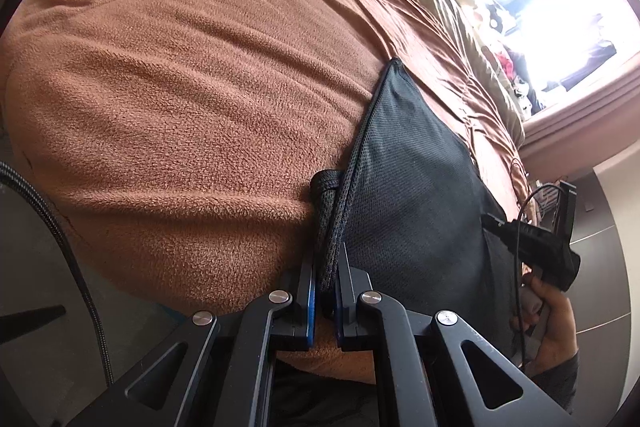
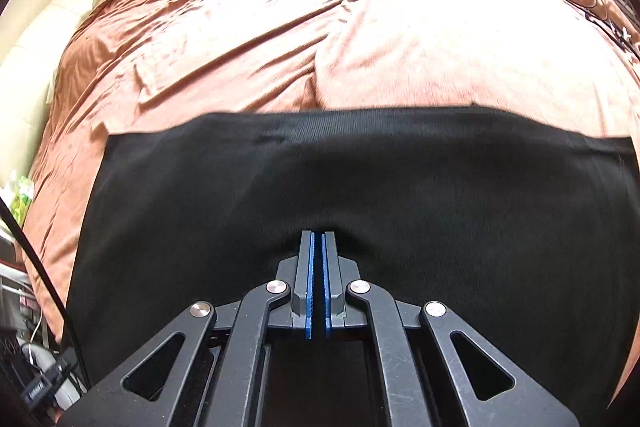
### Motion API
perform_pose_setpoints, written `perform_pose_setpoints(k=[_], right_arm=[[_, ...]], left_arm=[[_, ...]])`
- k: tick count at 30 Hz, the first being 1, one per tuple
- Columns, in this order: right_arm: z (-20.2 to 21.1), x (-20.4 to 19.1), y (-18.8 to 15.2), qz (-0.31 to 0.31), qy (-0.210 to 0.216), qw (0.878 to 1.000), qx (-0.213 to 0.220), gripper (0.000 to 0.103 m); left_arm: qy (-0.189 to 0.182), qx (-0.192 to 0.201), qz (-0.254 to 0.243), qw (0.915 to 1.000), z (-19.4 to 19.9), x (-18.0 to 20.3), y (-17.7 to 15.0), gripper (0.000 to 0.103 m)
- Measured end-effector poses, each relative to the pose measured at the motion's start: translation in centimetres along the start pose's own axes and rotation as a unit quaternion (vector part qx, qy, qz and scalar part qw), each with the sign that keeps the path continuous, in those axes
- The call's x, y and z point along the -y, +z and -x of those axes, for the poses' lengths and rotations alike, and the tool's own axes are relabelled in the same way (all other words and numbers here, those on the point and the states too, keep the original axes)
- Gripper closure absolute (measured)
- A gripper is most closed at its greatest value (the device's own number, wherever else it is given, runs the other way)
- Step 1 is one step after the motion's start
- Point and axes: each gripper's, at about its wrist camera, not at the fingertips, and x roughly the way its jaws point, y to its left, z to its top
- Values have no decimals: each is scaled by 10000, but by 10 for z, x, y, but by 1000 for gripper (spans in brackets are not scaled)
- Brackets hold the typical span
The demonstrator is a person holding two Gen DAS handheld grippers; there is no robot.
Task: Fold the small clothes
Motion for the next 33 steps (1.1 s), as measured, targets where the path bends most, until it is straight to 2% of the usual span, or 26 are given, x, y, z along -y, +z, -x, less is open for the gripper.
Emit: perform_pose_setpoints(k=[11, 15, 16, 17, 18, 20, 25, 31, 33], right_arm=[[-23, 3, 45, -127, -82, 9999, 79, 103], [-18, 3, 52, -157, -169, 9996, 141, 102], [-14, 3, 51, -208, -159, 9995, 164, 101], [-9, 2, 48, -243, -75, 9995, 194, 94], [-4, 0, 46, -232, -2, 9995, 207, 80], [10, -5, 37, -121, 14, 9996, 254, 67], [46, -13, 9, 146, 196, 9990, 374, 67], [69, -8, -30, 149, 460, 9984, 292, 67], [73, -4, -43, 57, 595, 9979, 250, 74]], left_arm=[[51, -1, 85, 10000, 0, 0, -1, 96], [27, -13, 80, 10000, 0, -1, -1, 96], [6, -20, 89, 10000, 0, -1, 0, 96], [-11, -24, 89, 10000, 0, -1, 0, 96], [-30, -29, 102, 9999, 1, -1, 0, 96], [-69, -49, 131, 9999, 2, -1, 1, 96], [-271, -37, 6, 9996, 11, 11, 4, 96], [-818, -3, -159, 9965, 24, 34, 11, 97], [-984, -3, -243, 9949, 27, 45, 14, 97]])
